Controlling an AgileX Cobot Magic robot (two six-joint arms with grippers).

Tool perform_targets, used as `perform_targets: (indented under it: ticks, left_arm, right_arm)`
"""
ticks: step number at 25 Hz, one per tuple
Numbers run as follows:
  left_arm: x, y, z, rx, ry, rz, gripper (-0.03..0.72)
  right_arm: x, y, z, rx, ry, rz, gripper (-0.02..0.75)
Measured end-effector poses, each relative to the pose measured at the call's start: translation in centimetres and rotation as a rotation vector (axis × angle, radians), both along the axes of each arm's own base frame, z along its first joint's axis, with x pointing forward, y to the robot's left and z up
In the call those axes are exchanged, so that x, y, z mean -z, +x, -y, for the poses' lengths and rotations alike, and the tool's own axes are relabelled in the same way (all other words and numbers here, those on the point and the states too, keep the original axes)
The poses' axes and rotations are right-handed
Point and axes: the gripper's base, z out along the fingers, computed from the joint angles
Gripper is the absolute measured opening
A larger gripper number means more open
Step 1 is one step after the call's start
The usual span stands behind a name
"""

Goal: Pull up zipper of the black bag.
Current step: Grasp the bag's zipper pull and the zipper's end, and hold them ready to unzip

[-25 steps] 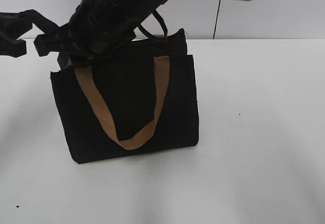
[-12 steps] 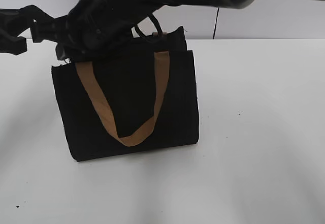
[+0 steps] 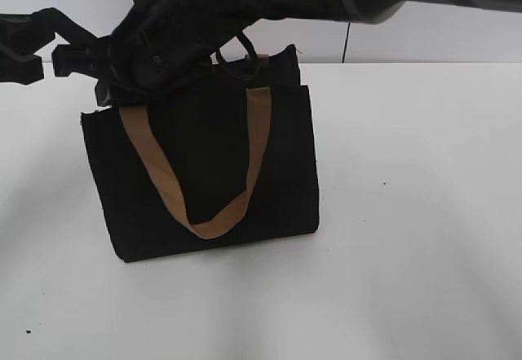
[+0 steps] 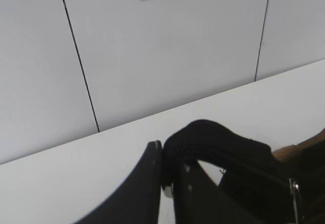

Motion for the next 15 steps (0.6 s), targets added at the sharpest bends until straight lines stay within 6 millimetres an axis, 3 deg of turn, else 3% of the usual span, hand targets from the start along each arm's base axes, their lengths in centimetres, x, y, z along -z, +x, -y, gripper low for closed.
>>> perform_targets:
  ticks: [5, 9, 12, 15]
  left_arm:
    - [0.1, 0.0, 0.0, -0.002, 0.011, -0.010, 0.035]
    - [0.7, 0.0, -0.3, -0.031, 0.046, -0.063, 0.035]
    - [1.0, -0.1, -0.4, -0.048, 0.069, -0.098, 0.035]
    - [1.2, -0.1, -0.4, -0.057, 0.078, -0.117, 0.035]
  right_arm:
    - [-0.3, -0.3, 0.2, -0.017, -0.014, -0.020, 0.049]
    - [-2.6, -1.3, 0.9, -0.058, -0.021, -0.016, 0.049]
    - [-4.4, -1.9, 1.6, -0.081, -0.018, 0.000, 0.003]
    - [-4.8, -1.7, 2.2, -0.092, -0.031, 0.003, -0.006]
